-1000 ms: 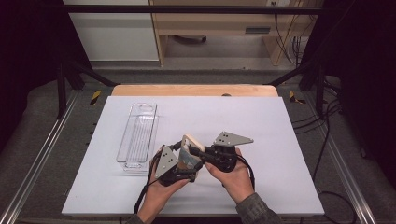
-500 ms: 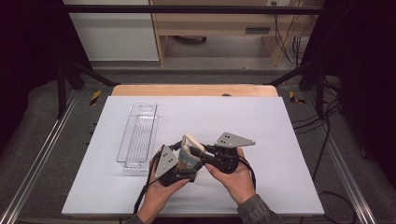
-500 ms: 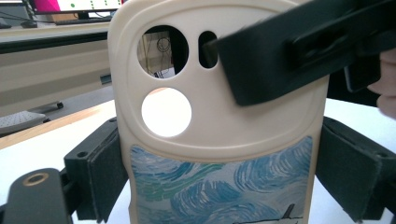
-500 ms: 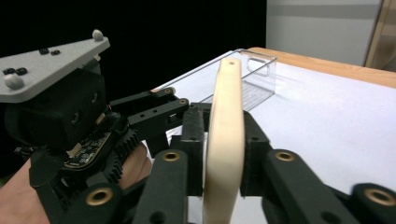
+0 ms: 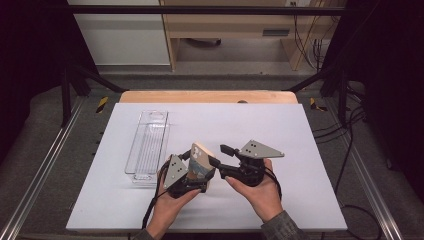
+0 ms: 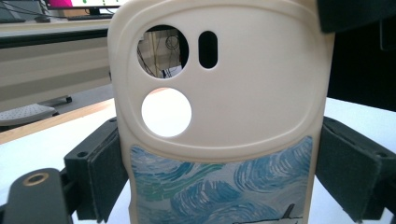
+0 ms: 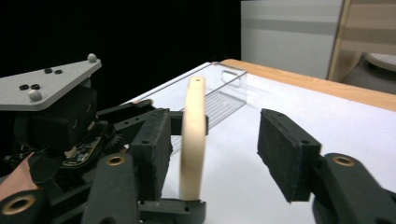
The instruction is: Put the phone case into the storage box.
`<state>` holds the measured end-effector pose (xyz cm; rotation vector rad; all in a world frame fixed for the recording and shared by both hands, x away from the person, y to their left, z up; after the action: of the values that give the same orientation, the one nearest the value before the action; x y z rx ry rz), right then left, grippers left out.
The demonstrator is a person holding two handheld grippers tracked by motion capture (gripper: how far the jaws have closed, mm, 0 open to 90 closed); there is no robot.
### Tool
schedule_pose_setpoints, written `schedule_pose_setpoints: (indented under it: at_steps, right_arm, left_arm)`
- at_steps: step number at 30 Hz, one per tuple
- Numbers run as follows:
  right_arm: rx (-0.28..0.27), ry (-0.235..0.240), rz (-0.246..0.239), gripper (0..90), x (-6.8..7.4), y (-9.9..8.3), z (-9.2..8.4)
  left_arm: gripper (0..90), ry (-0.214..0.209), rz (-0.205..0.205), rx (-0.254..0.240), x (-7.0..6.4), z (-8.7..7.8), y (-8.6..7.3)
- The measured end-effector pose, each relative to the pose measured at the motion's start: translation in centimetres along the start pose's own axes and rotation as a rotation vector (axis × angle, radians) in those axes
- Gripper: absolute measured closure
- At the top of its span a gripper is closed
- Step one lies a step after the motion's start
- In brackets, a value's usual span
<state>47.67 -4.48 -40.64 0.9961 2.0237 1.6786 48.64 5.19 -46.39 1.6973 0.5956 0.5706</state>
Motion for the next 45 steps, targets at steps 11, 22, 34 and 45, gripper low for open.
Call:
schedule_pose_setpoints:
  at_steps: [11,22,34,45]
  right_arm:
    - [-0.015,-0.064,0.025,25.6,-1.8,0.4,-1.0]
    - [-0.039,-0.142,0.020,10.7,-4.1,-0.4,-1.5]
    - [-0.022,-0.237,-0.030,3.9,-6.9,-2.9,-1.7]
    - [-0.029,-0.321,-0.045,4.6,-9.1,-6.1,-3.6]
  left_arm:
    - [11.2,0.019,-0.007,-0.004,0.4,-0.2,0.2]
    - [11.3,0.044,-0.020,-0.021,1.1,-0.9,1.0]
    - [11.3,0.068,-0.039,-0.037,2.1,-1.7,2.2]
    - [11.3,0.094,-0.079,-0.093,4.4,-4.0,5.2]
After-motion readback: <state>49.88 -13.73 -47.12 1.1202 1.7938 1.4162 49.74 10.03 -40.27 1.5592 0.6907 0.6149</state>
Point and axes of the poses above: each handheld gripper's, and its own axes: z roughly forward along the jaws, y roughly out of its top, x roughly to its left, the point moved 9 cm from there along z, roughly forward along the jaws, and after that the axes turned 2 degrees about -y, right-handed, at the moved point
